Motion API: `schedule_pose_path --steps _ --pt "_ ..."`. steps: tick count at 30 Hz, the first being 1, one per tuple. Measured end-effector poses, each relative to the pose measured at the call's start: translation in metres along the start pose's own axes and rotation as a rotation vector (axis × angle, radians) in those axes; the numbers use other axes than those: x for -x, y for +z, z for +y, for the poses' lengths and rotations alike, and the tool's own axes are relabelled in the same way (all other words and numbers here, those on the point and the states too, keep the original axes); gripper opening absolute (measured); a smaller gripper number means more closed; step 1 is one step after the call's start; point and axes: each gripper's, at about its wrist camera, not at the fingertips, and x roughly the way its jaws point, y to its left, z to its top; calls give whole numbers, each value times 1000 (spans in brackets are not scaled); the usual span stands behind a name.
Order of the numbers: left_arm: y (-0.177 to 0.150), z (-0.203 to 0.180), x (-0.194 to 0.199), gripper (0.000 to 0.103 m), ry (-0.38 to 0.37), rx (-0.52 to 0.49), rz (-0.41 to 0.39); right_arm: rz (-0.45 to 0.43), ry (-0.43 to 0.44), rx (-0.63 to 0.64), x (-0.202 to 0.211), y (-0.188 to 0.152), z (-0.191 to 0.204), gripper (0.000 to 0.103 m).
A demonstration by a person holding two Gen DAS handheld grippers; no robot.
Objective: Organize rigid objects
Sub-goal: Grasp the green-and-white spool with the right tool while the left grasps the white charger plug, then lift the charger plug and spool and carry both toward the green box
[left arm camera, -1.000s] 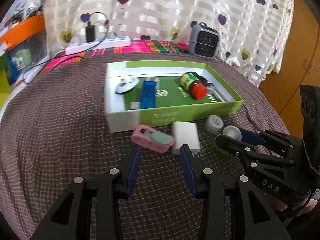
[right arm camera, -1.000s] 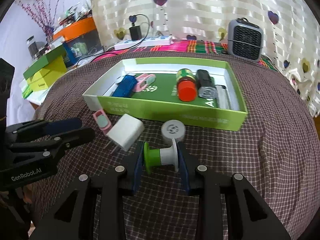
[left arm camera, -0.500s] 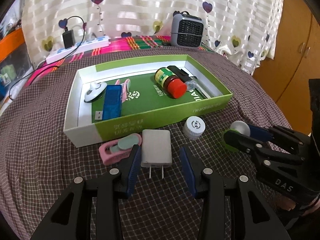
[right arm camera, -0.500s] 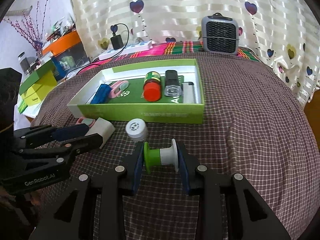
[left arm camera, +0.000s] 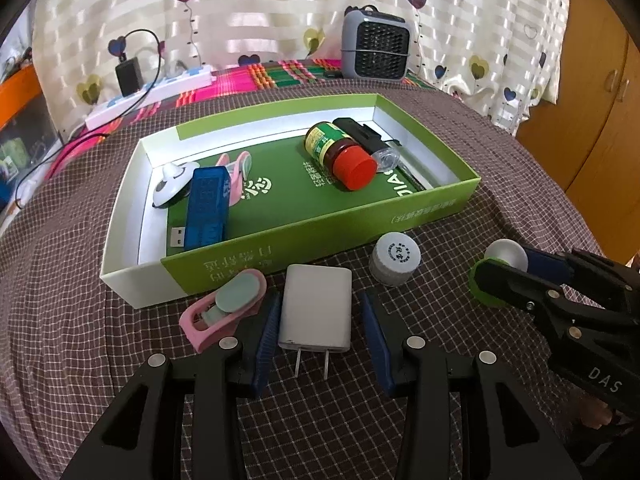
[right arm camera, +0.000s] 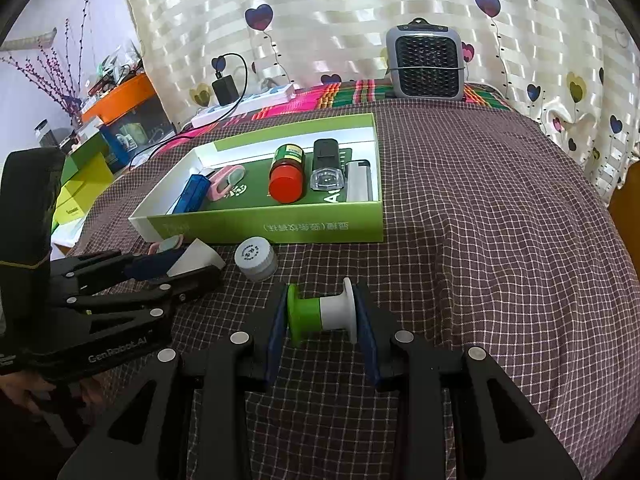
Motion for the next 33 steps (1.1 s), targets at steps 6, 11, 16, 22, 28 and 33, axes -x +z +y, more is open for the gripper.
schedule_pose_path --steps 6,11,16,22,28,33 --pt "0 2 -1 40 4 4 -4 3 -6 6 0 0 0 34" --pt "1 2 -2 40 5 4 -12 5 -10 10 -1 0 1 34" --pt "-1 1 -1 32 28 -2 -21 5 -10 11 -1 0 1 34" --pt "-2 1 -1 32 30 -3 -26 7 -13 14 -2 0 1 34" --pt "-2 1 0 32 29 -3 -28 7 -14 15 -2 0 1 34" --pt "-3 1 1 32 28 -1 -29 8 -14 14 -2 0 1 34"
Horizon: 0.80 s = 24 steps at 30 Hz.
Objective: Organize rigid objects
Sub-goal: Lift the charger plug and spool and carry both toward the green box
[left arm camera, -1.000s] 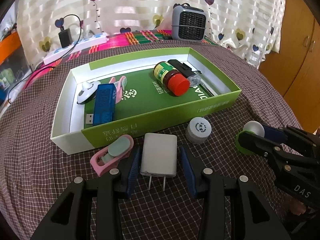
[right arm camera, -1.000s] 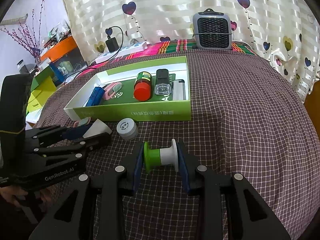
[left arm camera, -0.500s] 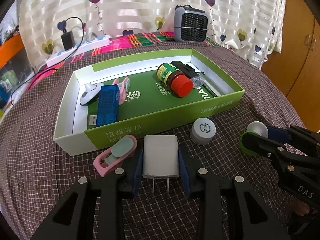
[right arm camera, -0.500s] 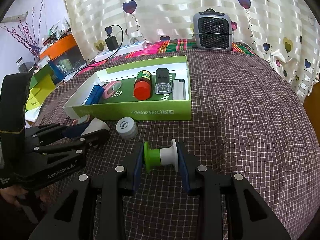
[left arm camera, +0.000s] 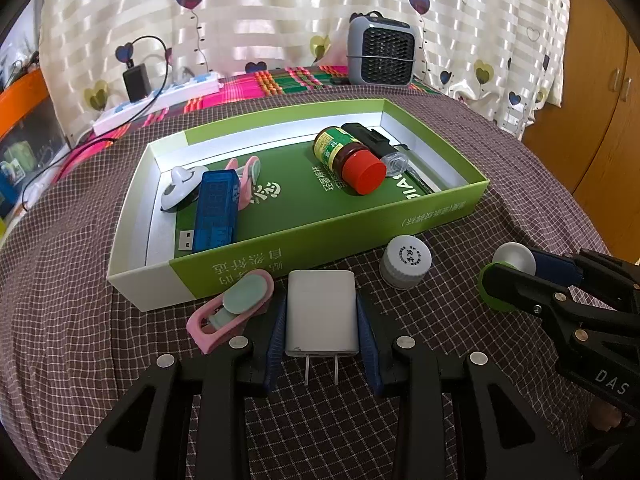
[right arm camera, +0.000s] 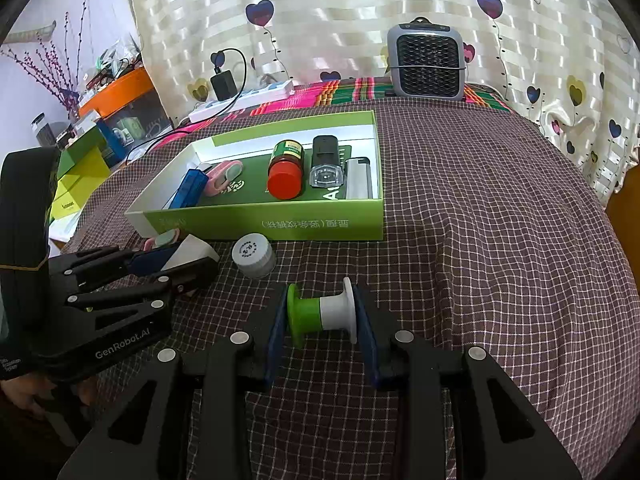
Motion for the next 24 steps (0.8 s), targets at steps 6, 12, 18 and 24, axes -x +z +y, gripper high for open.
schedule_pose_path --steps 6,12,18,24 --pt "0 0 0 32 0 0 0 1 -1 1 0 0 0 34" --pt "0 0 0 32 0 0 0 1 -2 1 0 0 0 34" --pt "-1 -1 6 32 -11 -6 -9 -1 -2 26 0 0 6 34" --pt "-2 0 13 32 -15 -1 -27 -17 -8 39 4 4 10 34"
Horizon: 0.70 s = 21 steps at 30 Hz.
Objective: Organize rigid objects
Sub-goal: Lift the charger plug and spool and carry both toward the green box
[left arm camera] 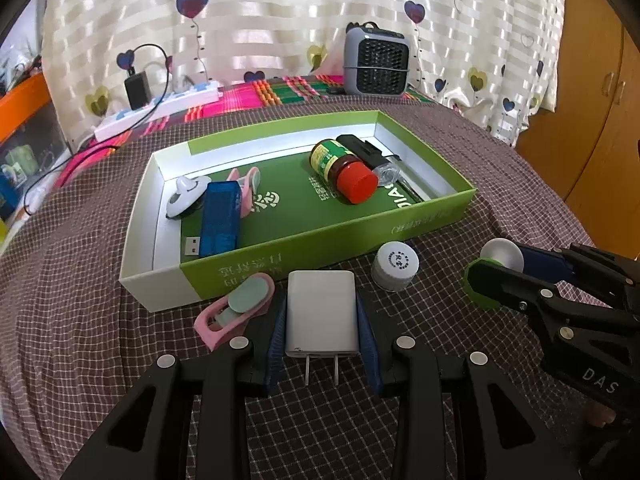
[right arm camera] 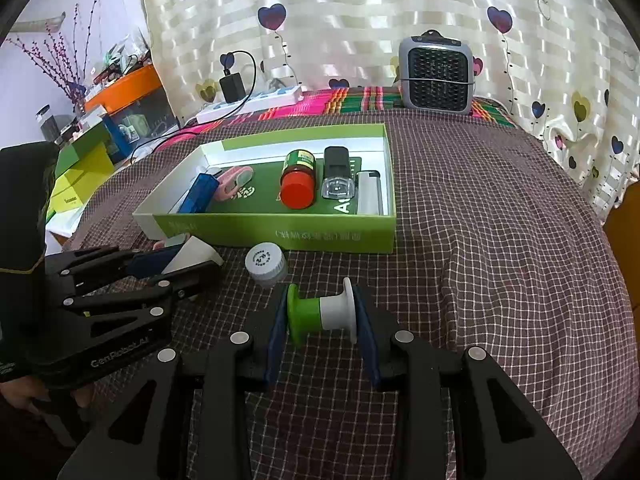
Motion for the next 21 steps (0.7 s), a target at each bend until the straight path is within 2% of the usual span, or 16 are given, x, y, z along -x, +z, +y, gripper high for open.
schedule_pose_path --steps 5,9,17,21 --pt "0 -1 6 32 -6 -4 -12 -5 -1 5 3 2 1 34" --pt "7 3 15 32 -41 11 -27 -19 6 12 7 10 3 34" --pt "27 14 28 32 -19 8 -69 -51 20 25 12 29 8 34" --pt "38 26 26 32 -32 34 -71 -59 30 31 10 39 11 34"
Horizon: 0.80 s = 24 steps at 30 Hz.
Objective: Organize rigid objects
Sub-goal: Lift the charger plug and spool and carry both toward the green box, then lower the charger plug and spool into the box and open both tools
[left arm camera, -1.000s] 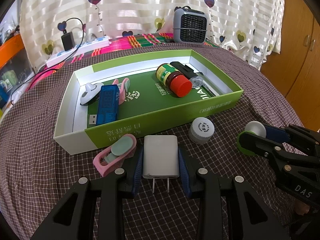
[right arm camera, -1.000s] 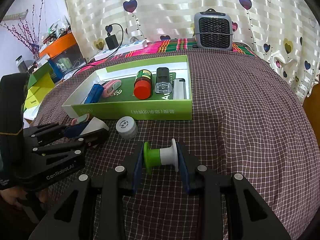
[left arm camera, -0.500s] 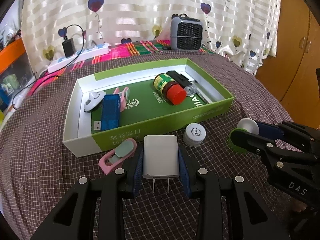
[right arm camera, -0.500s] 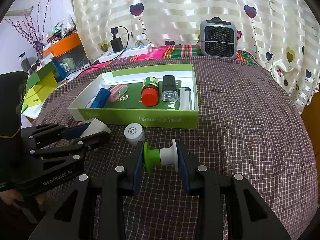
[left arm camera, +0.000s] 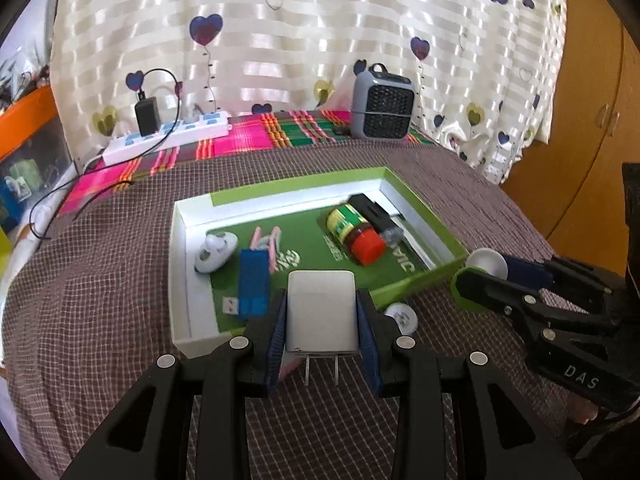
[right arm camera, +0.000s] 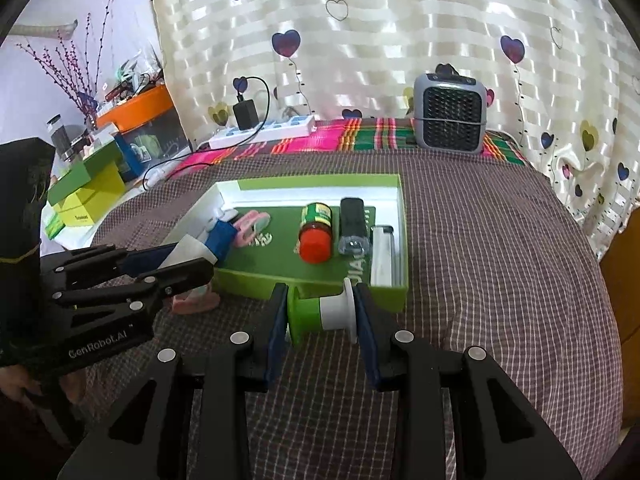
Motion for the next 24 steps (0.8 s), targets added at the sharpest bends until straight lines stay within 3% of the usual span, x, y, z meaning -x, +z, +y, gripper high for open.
schedule_pose_path --steps 7,24 --pt "17 16 -8 32 32 10 -8 -2 9 16 -7 14 5 34" --pt "53 44 -47 32 -14 29 37 71 61 59 -57 38 29 34"
